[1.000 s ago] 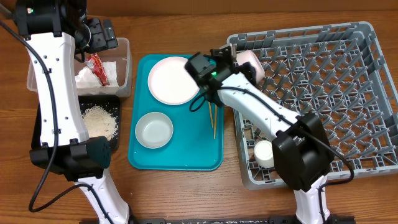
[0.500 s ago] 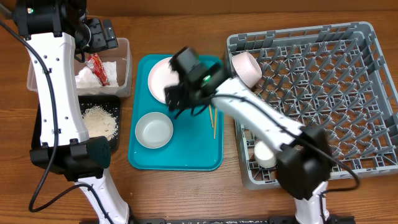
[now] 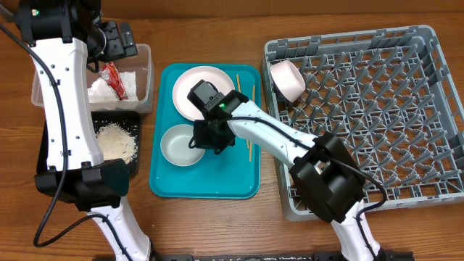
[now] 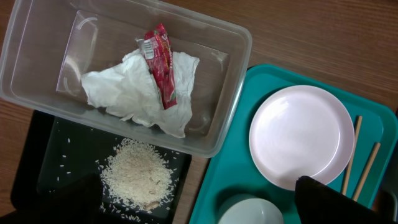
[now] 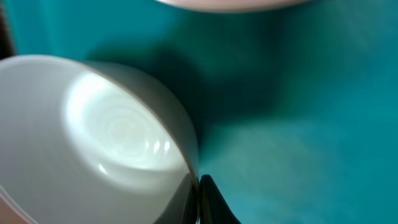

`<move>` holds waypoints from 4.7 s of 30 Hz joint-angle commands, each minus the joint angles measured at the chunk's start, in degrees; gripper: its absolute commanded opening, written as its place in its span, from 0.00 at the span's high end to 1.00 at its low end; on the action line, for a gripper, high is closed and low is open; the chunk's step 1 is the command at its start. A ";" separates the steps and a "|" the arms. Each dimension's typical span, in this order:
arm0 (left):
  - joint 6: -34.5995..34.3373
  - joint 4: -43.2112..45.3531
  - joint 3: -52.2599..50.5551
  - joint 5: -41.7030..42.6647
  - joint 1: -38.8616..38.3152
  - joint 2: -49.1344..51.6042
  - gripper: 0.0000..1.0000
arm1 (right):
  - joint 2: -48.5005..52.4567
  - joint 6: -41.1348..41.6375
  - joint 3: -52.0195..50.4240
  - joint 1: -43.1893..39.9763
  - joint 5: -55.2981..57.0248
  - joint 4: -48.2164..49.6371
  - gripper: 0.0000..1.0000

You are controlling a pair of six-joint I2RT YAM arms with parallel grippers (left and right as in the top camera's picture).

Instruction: Sort waste into correct bins and load items into the dishwasher

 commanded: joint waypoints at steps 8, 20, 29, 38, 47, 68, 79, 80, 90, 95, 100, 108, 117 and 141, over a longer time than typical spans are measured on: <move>-0.57 0.11 1.07 -0.68 -0.13 -1.22 0.00 | -23.04 5.92 7.02 1.01 60.19 -23.28 0.96; -0.57 0.11 1.07 -0.68 -0.13 -1.22 0.00 | -23.45 10.73 -13.18 -6.10 89.57 -33.33 0.96; -0.57 0.11 1.07 -0.68 -0.13 -1.22 0.00 | -23.45 10.69 -20.81 -5.79 78.51 -27.32 0.96; -0.57 0.11 1.07 -0.68 -0.13 -1.22 0.00 | -23.47 10.45 -20.20 -4.33 62.23 -27.56 0.78; -0.57 0.11 1.07 -0.68 -0.13 -1.22 0.00 | -23.47 10.25 -7.98 -4.22 45.70 -32.24 0.35; -0.57 0.11 1.07 -0.68 -0.17 -1.22 0.00 | -2.60 21.75 -4.02 -4.46 24.74 16.06 0.58; -0.57 0.11 1.07 -0.68 -0.17 -1.22 0.00 | 3.13 25.53 -4.02 -4.46 18.86 16.15 0.93; -0.57 0.11 1.07 -0.68 -0.17 -1.22 0.00 | 3.34 25.51 -4.00 -4.33 17.73 15.58 0.96; -0.57 0.11 1.07 -0.68 -0.17 -1.22 0.00 | -14.16 -3.91 13.22 -6.29 42.91 -2.67 0.96; -0.57 0.11 1.07 -0.68 -0.17 -1.22 0.00 | -22.99 -15.43 14.53 -9.60 71.67 -12.59 0.96; -0.57 0.11 1.07 -0.68 -0.17 -1.22 0.00 | -23.19 -29.92 12.46 -18.86 76.50 -16.79 0.96; -0.57 0.11 1.07 -0.68 -0.17 -1.22 0.00 | -23.15 -43.08 -2.10 -27.74 72.91 -1.29 0.96; -0.57 0.11 1.07 -0.68 -0.17 -1.22 0.00 | -23.15 -43.45 -7.89 -28.35 58.29 2.99 0.60; -0.57 0.11 1.07 -0.68 -0.17 -1.22 0.00 | -1.57 -12.11 8.57 -9.38 20.72 -2.14 0.37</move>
